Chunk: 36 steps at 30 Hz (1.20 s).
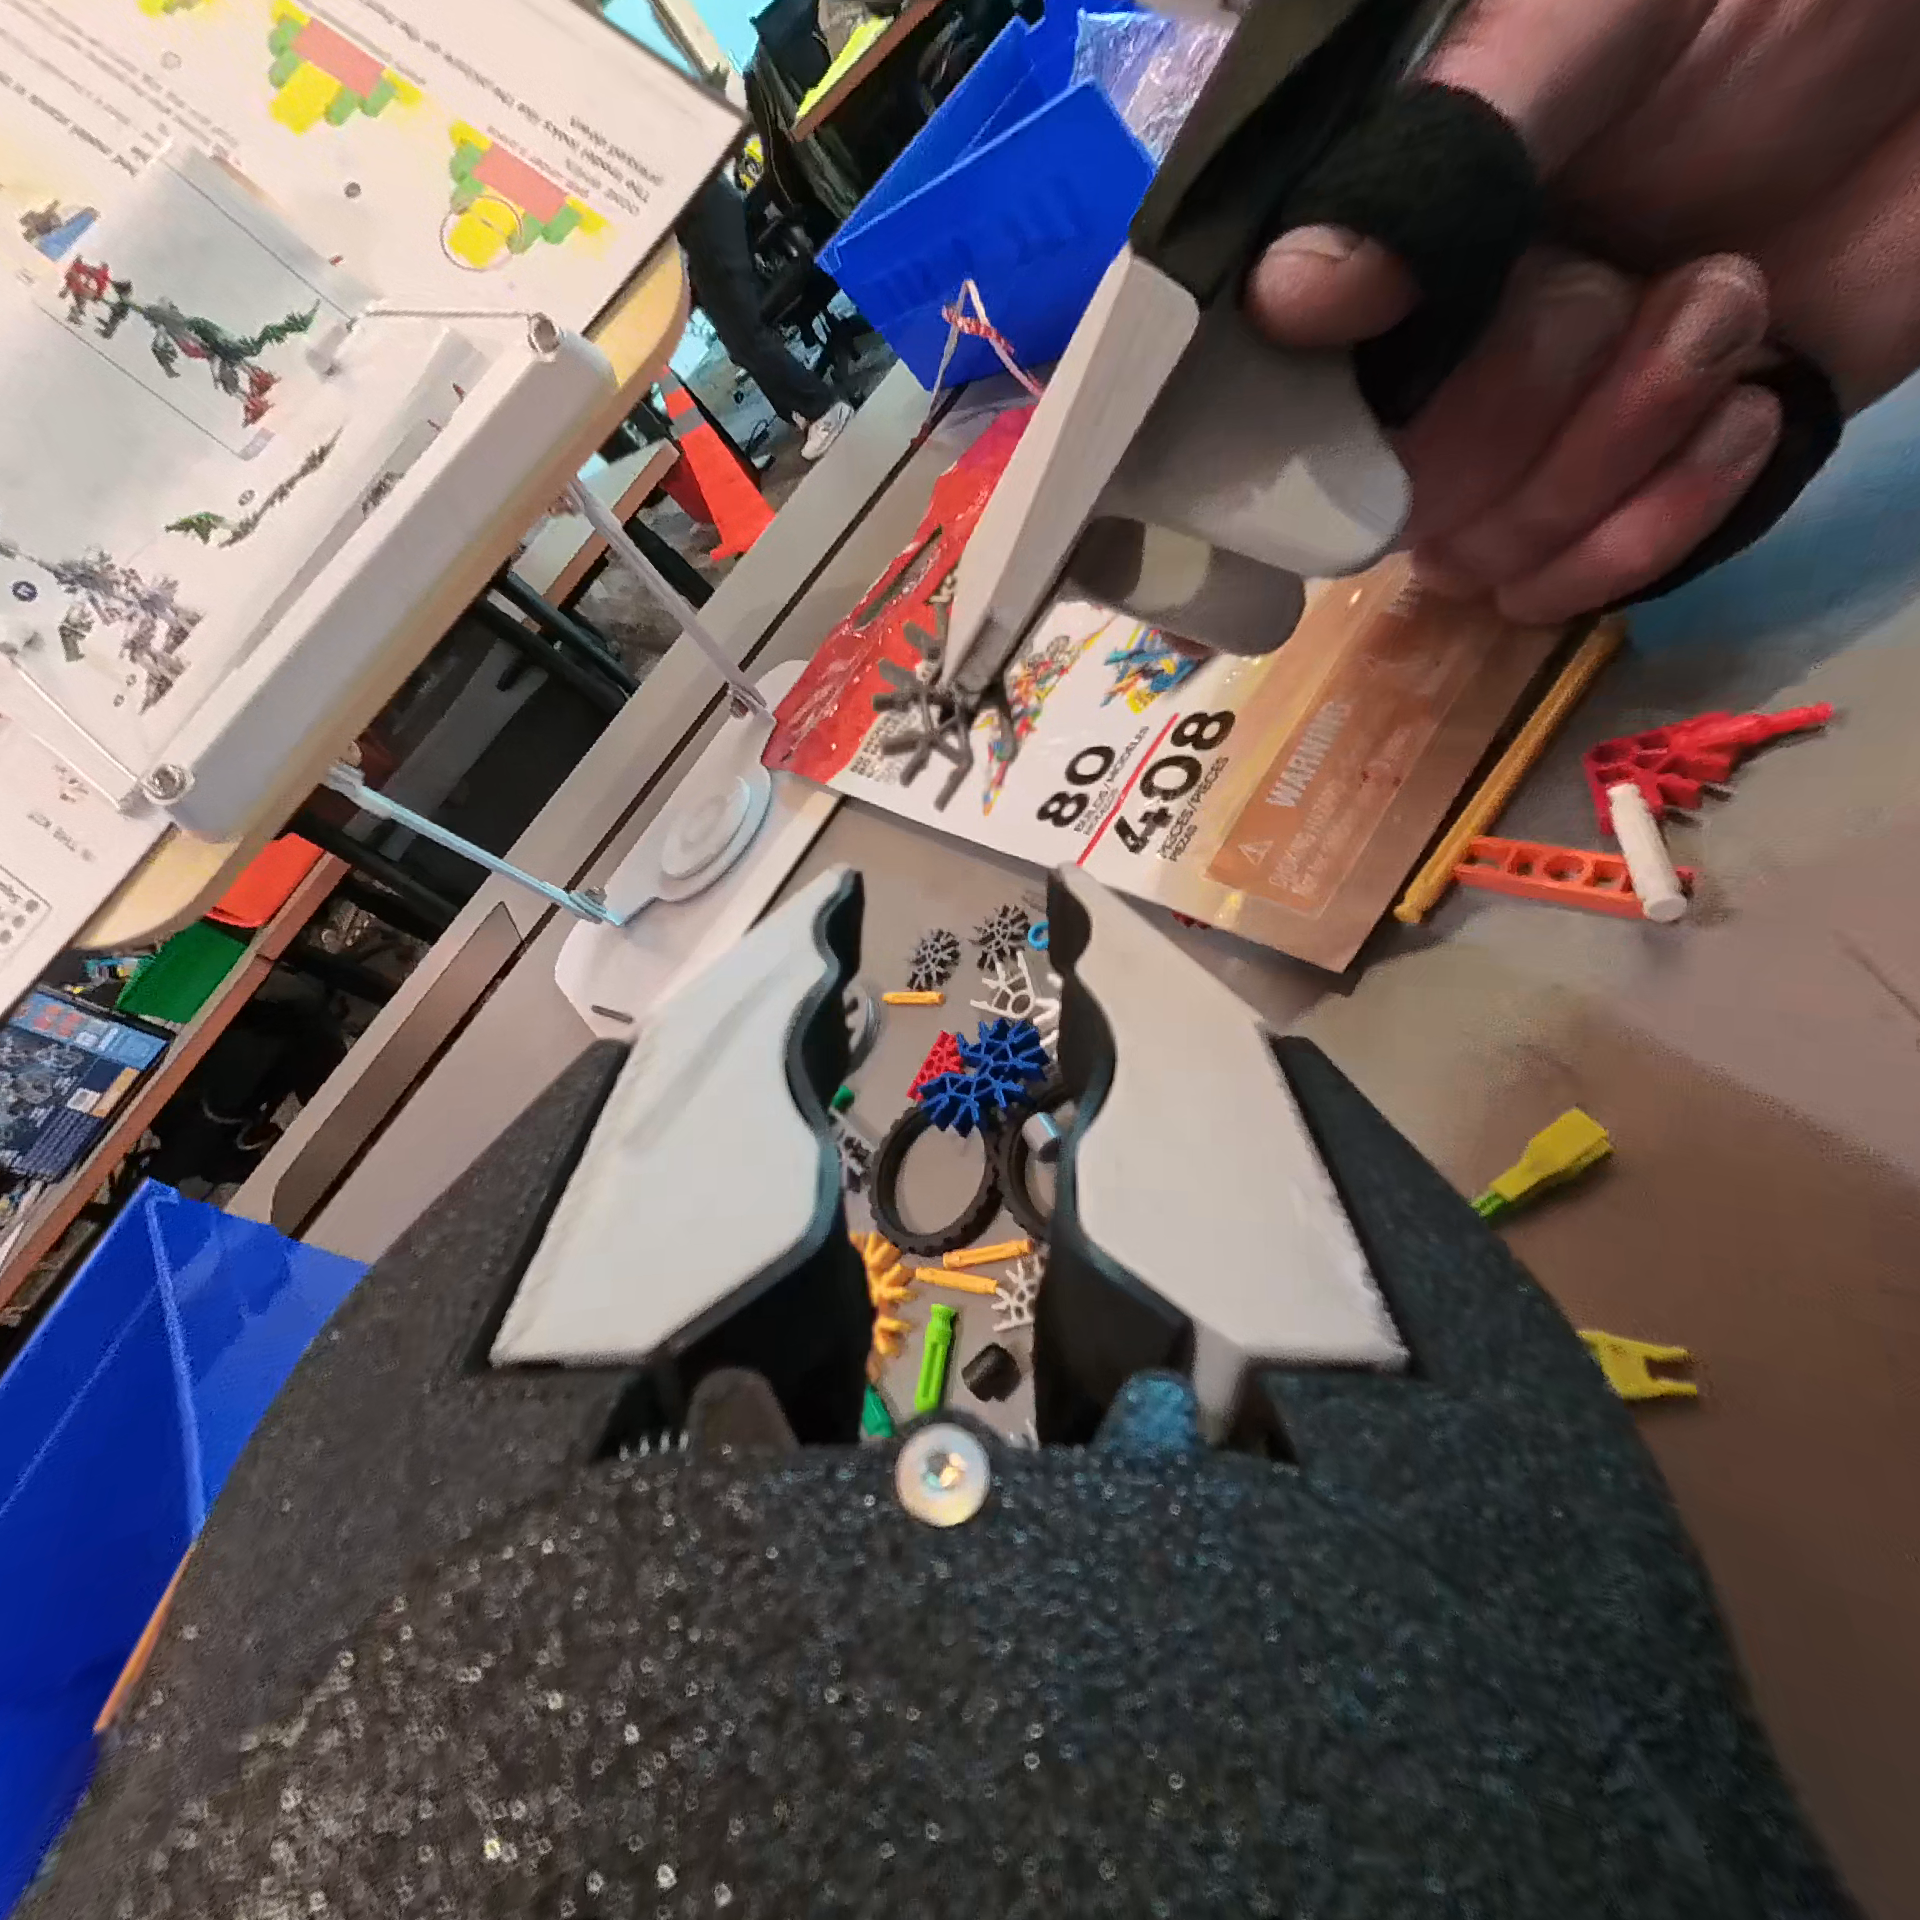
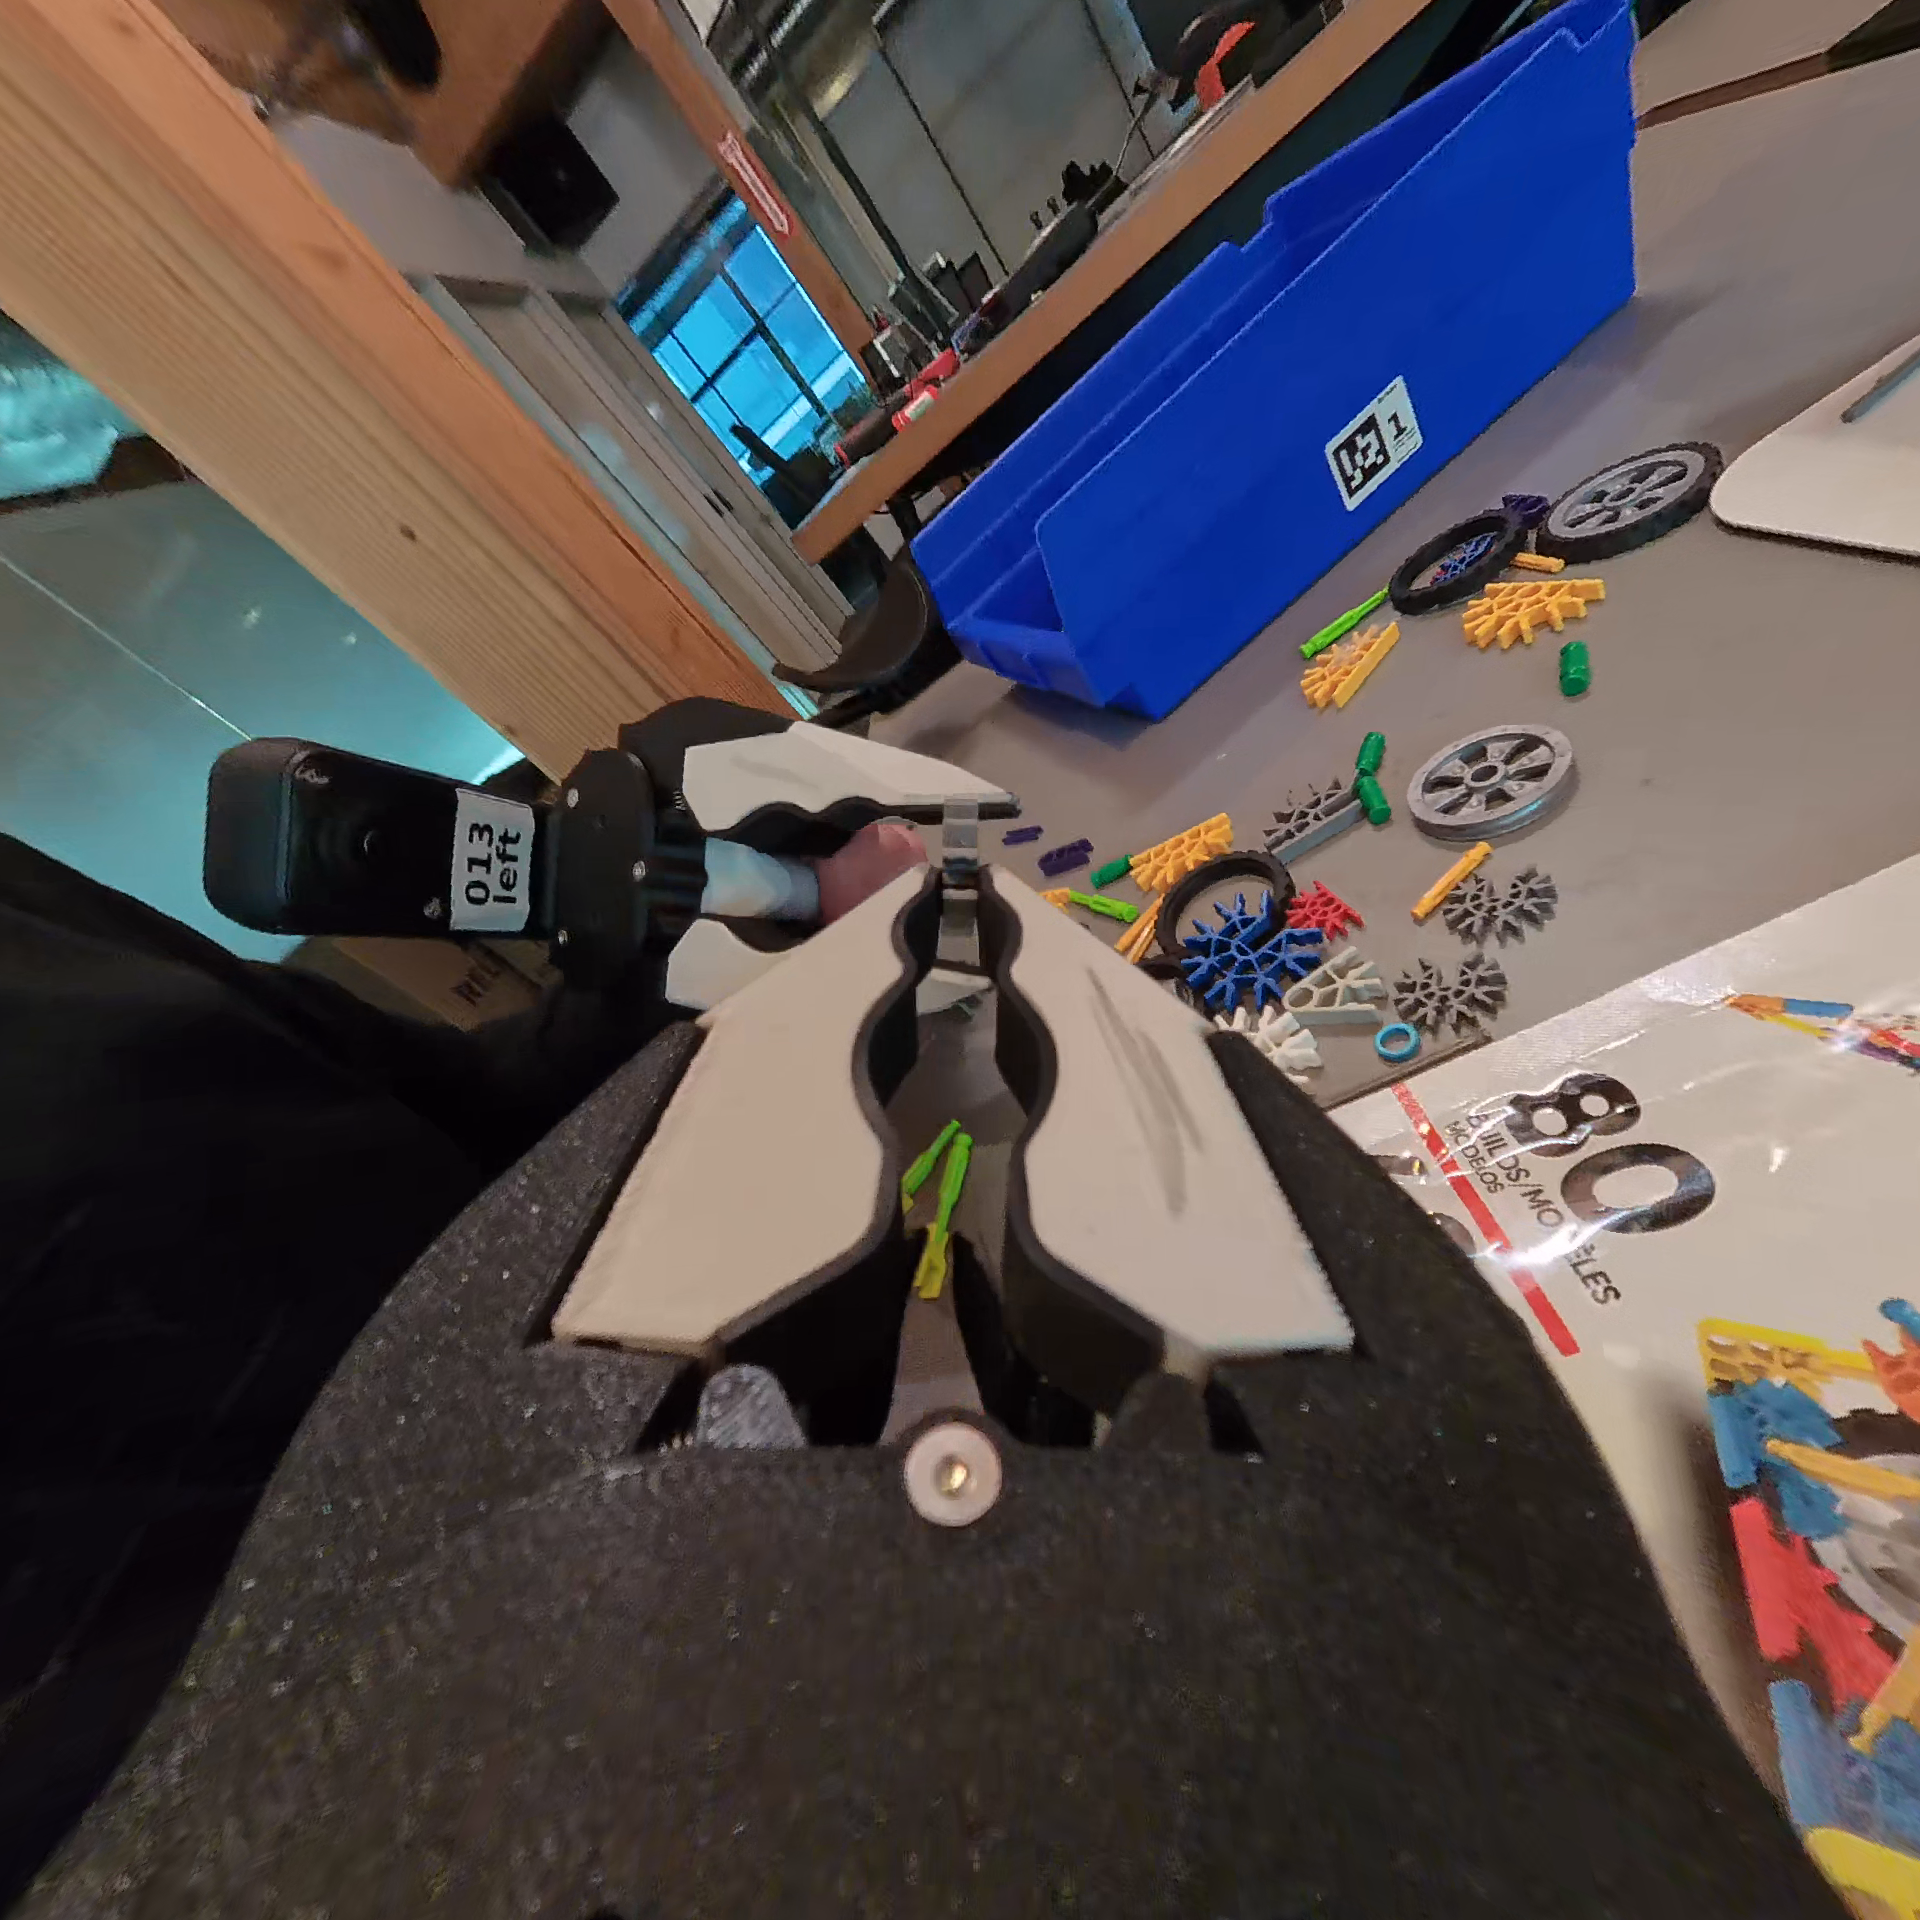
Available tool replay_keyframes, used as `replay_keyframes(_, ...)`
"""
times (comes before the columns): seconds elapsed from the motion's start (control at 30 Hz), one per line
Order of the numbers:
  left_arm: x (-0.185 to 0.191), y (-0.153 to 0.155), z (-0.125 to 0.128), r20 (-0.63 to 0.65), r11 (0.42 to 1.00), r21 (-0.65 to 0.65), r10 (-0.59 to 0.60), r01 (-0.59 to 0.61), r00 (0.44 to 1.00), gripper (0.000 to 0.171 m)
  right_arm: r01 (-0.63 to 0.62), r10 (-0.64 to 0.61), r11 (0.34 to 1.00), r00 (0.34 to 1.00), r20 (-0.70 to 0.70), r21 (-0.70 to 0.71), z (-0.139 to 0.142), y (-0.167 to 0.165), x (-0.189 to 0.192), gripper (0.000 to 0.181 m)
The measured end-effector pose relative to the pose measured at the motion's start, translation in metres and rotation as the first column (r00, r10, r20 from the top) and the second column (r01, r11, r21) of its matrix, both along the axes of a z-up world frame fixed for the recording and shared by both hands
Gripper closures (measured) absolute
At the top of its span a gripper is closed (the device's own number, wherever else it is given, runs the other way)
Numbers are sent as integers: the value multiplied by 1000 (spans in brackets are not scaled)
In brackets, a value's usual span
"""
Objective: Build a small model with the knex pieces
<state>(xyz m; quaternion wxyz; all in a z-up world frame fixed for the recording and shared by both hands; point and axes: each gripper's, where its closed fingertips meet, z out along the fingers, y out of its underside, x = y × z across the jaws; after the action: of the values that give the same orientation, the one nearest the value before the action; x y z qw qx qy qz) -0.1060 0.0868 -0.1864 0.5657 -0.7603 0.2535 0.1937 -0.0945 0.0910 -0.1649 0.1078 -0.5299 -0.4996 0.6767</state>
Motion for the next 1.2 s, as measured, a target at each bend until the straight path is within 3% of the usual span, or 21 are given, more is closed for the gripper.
replay_keyframes(0.17, 7, 4, 9, -42, 999, 18, -30, 31, 999, 136, -31, 31, 999, 1000, -1, -44, 1, -4, 0, 176)
replay_keyframes(0.27, 11, 4, 11, -48, 999, 26, -46, 47, 998, 148, -56, 56, 997, 998, 7, -52, -1, -8, 1, 177)
replay_keyframes(0.4, 12, -1, 11, -67, 998, 27, -46, 48, 997, 151, -90, 90, 995, 996, 13, -49, -2, -14, 3, 176)
replay_keyframes(0.57, 13, -16, -1, -55, 998, -43, -53, 50, 997, 158, -119, 118, 992, 993, 30, 36, -8, -23, 5, 177)
replay_keyframes(0.73, 14, -28, 0, 135, 990, -97, -94, 107, 986, 154, -170, 166, 977, 985, 39, 129, -13, -34, 11, 176)
replay_keyframes(0.9, 33, -34, -7, 317, 955, -161, -190, 250, 929, 148, -203, 193, 948, 979, 65, 246, -23, -41, 15, 177)
replay_keyframes(1.0, 35, -37, -10, 368, 941, -183, -202, 283, 908, 158, -232, 228, 917, 972, 52, 324, -25, -49, 19, 177)
replay_keyframes(1.2, 38, -41, -16, 454, 933, -181, -201, 310, 868, 161, -240, 239, 867, 969, 58, 437, -32, -54, 21, 177)
